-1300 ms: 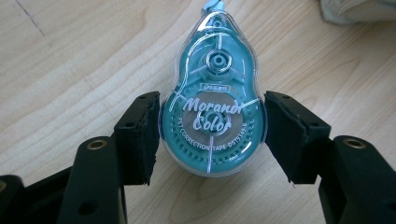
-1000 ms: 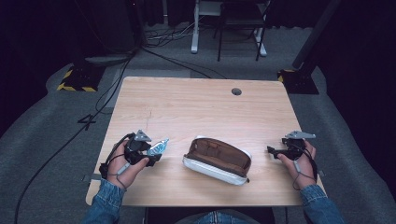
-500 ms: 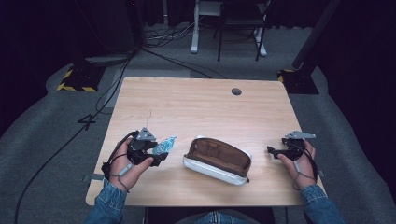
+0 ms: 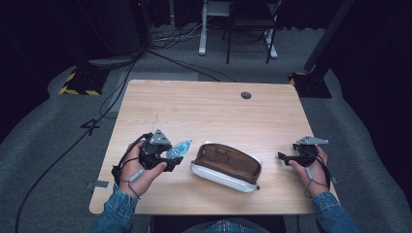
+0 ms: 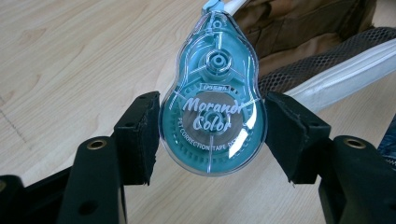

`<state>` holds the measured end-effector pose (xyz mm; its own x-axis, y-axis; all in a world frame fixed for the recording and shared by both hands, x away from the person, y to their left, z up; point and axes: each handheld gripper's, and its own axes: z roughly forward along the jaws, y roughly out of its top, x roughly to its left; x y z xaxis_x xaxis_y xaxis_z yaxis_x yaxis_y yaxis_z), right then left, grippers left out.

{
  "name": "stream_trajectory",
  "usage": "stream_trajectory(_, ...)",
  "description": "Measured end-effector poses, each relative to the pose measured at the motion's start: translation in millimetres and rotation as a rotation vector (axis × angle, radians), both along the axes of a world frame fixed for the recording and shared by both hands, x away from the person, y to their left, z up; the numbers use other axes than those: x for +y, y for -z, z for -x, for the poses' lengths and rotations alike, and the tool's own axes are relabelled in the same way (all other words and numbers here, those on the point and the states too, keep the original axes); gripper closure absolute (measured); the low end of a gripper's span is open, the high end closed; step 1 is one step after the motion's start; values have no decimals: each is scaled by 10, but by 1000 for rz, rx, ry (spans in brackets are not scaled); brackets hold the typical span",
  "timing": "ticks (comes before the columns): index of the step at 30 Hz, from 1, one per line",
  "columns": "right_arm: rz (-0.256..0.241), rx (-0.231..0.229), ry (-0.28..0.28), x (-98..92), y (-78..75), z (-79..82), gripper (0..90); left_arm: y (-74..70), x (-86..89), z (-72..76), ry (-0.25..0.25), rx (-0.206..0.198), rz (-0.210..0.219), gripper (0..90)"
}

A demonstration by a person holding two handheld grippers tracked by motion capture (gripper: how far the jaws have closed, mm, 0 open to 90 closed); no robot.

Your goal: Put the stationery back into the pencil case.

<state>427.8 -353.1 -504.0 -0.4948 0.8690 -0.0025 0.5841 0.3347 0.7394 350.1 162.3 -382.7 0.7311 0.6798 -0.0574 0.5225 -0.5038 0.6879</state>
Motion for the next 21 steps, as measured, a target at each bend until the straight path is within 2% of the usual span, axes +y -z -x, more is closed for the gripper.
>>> stream_trajectory(9, 1, 0, -2, 0, 0, 0, 168, -129, -253, -30, 53, -25, 14, 387)
stream_trajectory(21, 1, 0, -4, 1, 0, 1, 168, -157, -554, -57, 126, -24, 28, 387)
